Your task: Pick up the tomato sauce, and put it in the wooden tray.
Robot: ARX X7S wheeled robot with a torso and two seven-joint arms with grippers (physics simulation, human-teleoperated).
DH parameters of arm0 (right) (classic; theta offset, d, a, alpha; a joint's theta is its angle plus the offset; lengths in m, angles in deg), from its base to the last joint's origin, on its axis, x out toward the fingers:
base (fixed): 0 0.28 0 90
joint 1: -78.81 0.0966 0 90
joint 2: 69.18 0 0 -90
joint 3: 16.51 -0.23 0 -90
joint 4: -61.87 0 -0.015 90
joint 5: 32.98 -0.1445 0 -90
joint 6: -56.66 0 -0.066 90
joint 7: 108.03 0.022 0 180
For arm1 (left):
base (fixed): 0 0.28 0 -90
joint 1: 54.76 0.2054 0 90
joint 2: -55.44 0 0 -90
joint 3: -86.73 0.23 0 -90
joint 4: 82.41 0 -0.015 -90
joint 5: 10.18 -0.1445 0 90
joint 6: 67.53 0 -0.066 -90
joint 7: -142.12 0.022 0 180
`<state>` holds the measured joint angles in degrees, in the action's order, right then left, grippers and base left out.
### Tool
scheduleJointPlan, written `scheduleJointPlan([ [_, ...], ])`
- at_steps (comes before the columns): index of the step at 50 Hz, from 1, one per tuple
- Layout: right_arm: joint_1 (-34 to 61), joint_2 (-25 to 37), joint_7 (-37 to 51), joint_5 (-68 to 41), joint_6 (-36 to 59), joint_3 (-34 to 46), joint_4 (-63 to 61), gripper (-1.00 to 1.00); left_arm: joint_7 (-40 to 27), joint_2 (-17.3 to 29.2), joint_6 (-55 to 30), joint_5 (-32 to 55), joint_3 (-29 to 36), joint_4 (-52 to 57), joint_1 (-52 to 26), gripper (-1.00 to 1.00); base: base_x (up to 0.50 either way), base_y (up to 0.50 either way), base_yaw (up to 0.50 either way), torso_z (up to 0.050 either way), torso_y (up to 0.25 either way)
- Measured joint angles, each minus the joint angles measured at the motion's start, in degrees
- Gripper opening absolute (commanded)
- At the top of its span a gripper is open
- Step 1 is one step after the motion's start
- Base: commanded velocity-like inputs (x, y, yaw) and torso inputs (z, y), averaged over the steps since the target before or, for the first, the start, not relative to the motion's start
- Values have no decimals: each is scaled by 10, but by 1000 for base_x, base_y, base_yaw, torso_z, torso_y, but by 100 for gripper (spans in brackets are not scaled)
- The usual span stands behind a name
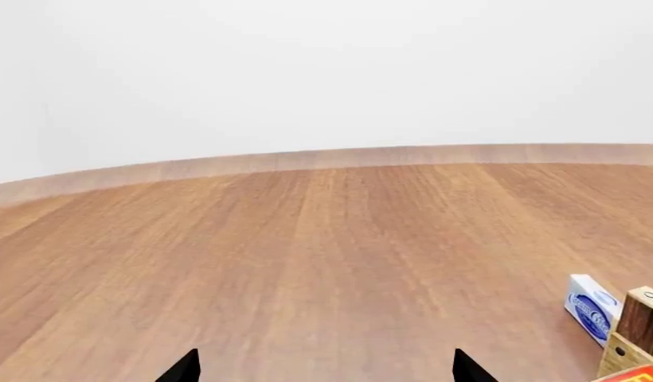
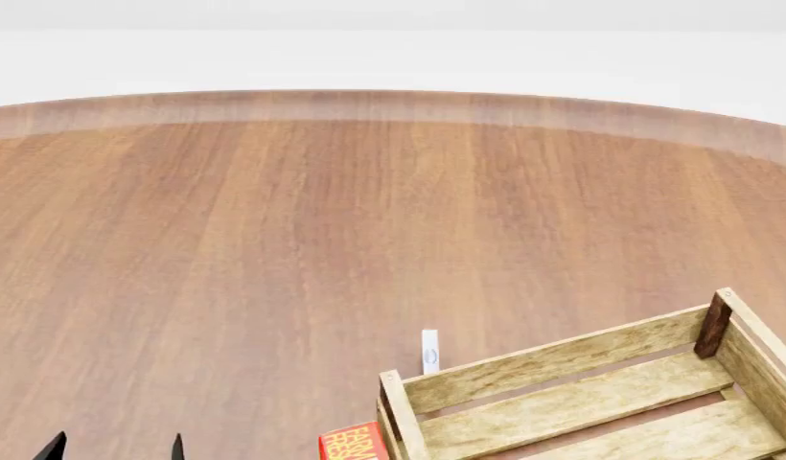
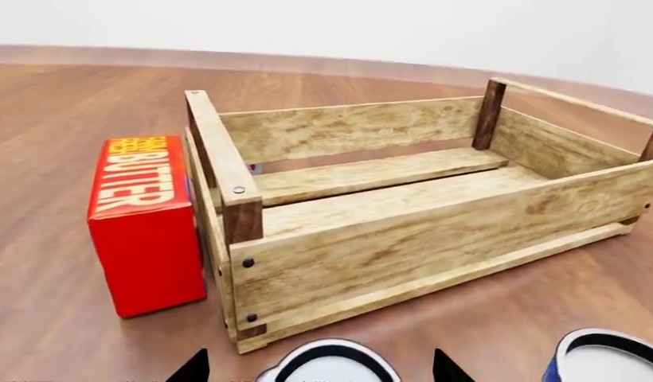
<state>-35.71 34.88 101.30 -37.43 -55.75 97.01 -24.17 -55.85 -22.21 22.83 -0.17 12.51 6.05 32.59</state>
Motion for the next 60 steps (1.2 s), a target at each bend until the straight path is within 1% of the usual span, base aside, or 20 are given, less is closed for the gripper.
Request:
scheduleJointPlan([
  [60, 50, -3, -25, -77, 24, 7, 64, 100, -15, 9, 3, 7, 13, -1, -4, 100, 0, 0, 0, 0, 0],
])
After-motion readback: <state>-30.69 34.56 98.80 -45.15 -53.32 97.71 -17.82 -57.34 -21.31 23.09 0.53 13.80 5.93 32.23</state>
